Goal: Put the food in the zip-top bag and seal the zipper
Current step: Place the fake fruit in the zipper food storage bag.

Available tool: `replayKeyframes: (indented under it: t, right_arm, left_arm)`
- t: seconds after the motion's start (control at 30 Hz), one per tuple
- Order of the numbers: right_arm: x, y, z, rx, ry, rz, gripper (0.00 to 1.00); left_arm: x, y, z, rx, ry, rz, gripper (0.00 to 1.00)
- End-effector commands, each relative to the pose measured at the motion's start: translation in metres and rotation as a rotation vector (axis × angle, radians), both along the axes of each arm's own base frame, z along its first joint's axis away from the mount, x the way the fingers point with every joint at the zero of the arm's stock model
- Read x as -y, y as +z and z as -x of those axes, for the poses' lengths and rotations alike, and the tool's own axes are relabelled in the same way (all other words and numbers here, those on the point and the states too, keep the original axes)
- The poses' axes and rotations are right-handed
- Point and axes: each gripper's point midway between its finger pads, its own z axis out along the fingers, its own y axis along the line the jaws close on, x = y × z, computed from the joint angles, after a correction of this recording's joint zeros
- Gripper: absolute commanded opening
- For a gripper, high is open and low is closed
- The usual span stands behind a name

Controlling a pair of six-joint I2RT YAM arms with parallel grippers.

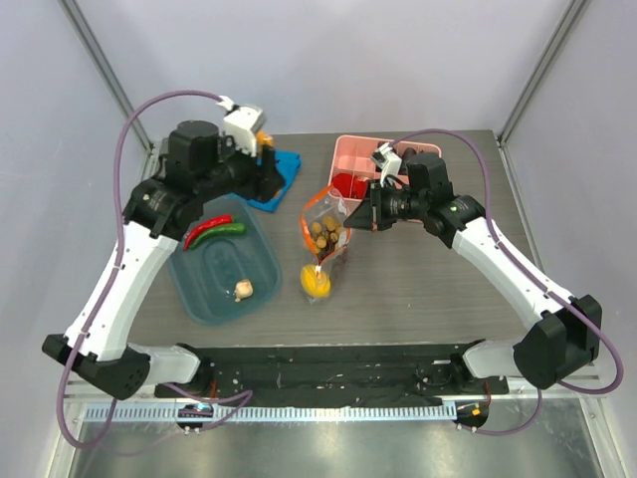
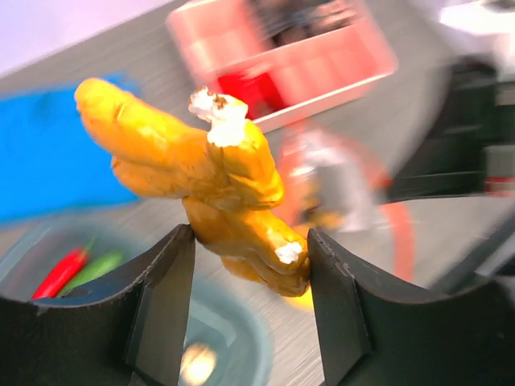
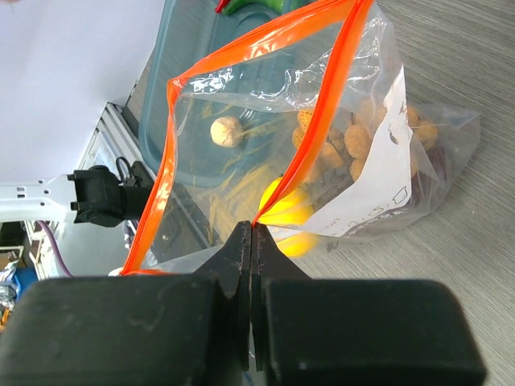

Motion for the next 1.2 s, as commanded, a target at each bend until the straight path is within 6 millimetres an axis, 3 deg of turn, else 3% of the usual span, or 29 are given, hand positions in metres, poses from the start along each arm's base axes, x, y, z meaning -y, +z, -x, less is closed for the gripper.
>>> replayKeyframes:
  t: [0.0,0.07,0.2,0.23,0.3,0.33,0.43,0.67,0.7,0.8,0.9,1.0,1.03,1.1,1.13,1.17]
  right_arm:
    - [-0.005,0.028,-0.004,0.083,0.022,-0.049,0.01]
    - [-0.005,0.029,-0.002,0.084,0.030,-0.053,0.01]
    - [-0.004,0.027,-0.001,0.078,0.031,-0.051,0.01]
    - [-0.004,0.030,0.000,0.084,0.033,-0.053,0.01]
    - [-0.004,0.030,0.001,0.084,0.032,-0.055,0.01]
    - [-0.003,0.031,0.001,0.090,0.032,-0.055,0.01]
    - [-0.002,0.029,0.001,0.089,0.028,-0.048,0.01]
    - [0.002,0.019,0.007,0.080,0.031,-0.028,0.01]
    - [0.002,0.019,0.007,0.080,0.031,-0.027,0.01]
    - [0.002,0.024,0.008,0.092,0.034,-0.034,0.01]
    - [0.003,0.032,0.009,0.116,0.037,-0.040,0.01]
    - [0.004,0.041,0.010,0.138,0.033,-0.049,0.01]
    - [0.005,0.045,0.010,0.150,0.028,-0.052,0.01]
    - [0.006,0.050,0.011,0.168,0.024,-0.053,0.01]
    - [0.006,0.049,0.012,0.167,0.027,-0.050,0.01]
    - [0.007,0.045,0.014,0.157,0.030,-0.045,0.01]
  left_arm:
    - [0.078,0.028,0.003,0.078,-0.185,0.127,0.51]
    - [0.110,0.030,0.009,0.113,-0.302,0.152,0.50]
    - [0.146,0.017,0.019,0.181,-0.463,0.185,0.50]
    - [0.150,0.002,0.023,0.163,-0.493,0.176,0.50]
    - [0.159,-0.004,0.029,0.188,-0.545,0.182,0.50]
    - [0.160,-0.020,0.032,0.165,-0.558,0.168,0.49]
    - [0.159,-0.040,0.040,0.117,-0.567,0.158,0.44]
    - [0.132,-0.031,0.049,0.139,-0.474,0.149,0.51]
    - [0.128,-0.022,0.048,0.151,-0.454,0.147,0.59]
    - [0.112,-0.022,0.045,0.112,-0.369,0.094,0.71]
    - [0.096,-0.035,0.047,0.062,-0.321,0.030,0.74]
    - [0.069,-0.025,0.039,0.040,-0.201,0.076,0.83]
    - [0.047,-0.023,0.026,0.031,-0.135,0.084,0.86]
    - [0.025,-0.029,0.026,-0.001,-0.175,0.049,0.92]
    - [0.000,-0.036,0.017,-0.012,-0.133,0.013,0.95]
    - [-0.012,-0.048,0.012,-0.030,-0.121,-0.034,0.97]
